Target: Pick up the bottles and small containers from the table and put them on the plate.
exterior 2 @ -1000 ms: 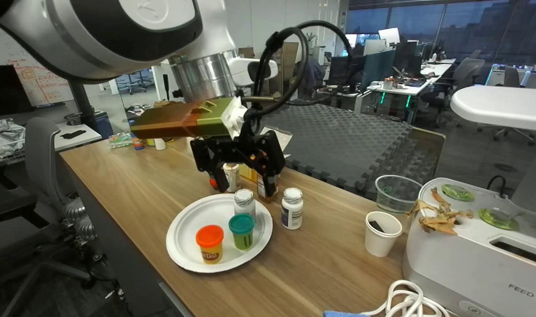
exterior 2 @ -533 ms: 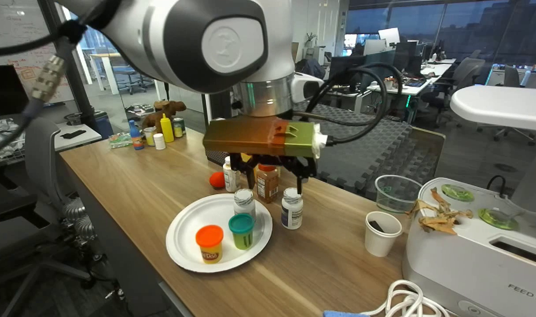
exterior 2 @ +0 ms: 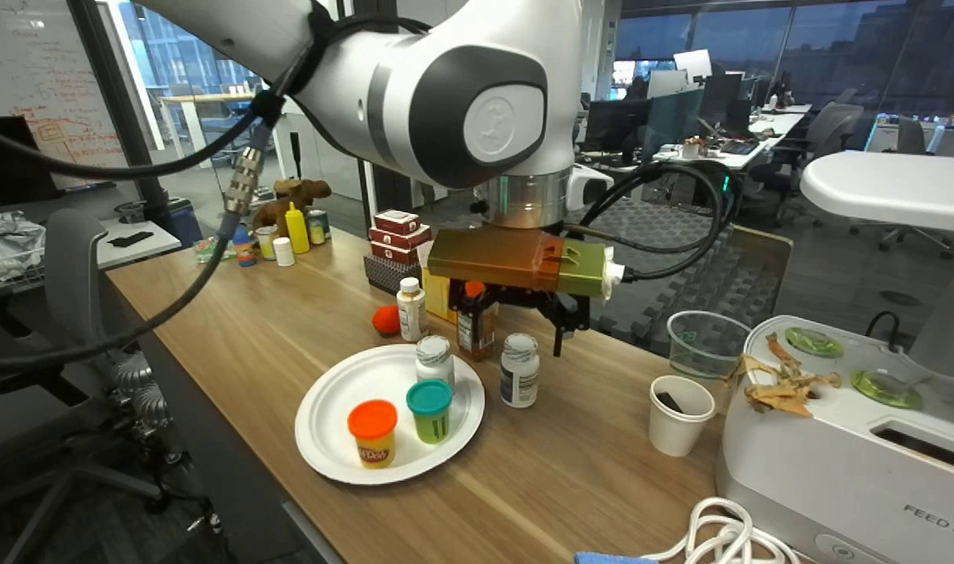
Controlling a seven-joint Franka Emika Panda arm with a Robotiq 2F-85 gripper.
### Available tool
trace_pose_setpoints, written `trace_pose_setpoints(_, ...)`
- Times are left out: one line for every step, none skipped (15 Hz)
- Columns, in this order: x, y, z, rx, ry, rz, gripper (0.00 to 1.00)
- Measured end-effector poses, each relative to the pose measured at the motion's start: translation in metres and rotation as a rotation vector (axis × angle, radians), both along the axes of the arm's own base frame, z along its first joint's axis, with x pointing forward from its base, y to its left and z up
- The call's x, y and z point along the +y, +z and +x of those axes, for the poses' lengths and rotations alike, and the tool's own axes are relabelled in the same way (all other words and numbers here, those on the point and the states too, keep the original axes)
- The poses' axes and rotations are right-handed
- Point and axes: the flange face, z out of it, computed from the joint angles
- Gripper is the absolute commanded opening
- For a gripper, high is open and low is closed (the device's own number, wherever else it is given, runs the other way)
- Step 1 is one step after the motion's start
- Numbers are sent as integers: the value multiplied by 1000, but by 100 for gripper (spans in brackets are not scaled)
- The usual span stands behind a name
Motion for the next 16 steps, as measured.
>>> trace_pose_setpoints(1,-2,5,9,-1,2,80)
trace_pose_setpoints(2,-3,9,19,-6,4,74)
trace_pose_setpoints(2,-5,13,25,-14,5,66)
trace_pose_setpoints(3,-6,17,33,-25,3,58)
trace_pose_setpoints(3,-8,20,41,-35,2,51)
trace_pose_setpoints(3,-10,22,48,-45,2,42)
trace_pose_setpoints(3,-12,24,55,-54,1,35)
trace_pose_setpoints(3,-13,26,61,-61,0,27)
trace_pose_setpoints(3,-15,28,67,-69,-1,22)
trace_pose_setpoints(4,-13,30,69,-77,-5,26)
trace_pose_setpoints(5,-11,31,73,-87,-8,26)
trace_pose_setpoints(6,-9,32,78,-98,-11,26)
trace_pose_setpoints(9,-8,32,84,-109,-13,26)
trace_pose_setpoints(12,-5,33,85,-117,-15,26)
trace_pose_setpoints(16,-1,34,84,-126,-22,26)
trace_pose_setpoints(21,5,35,80,-136,-39,26)
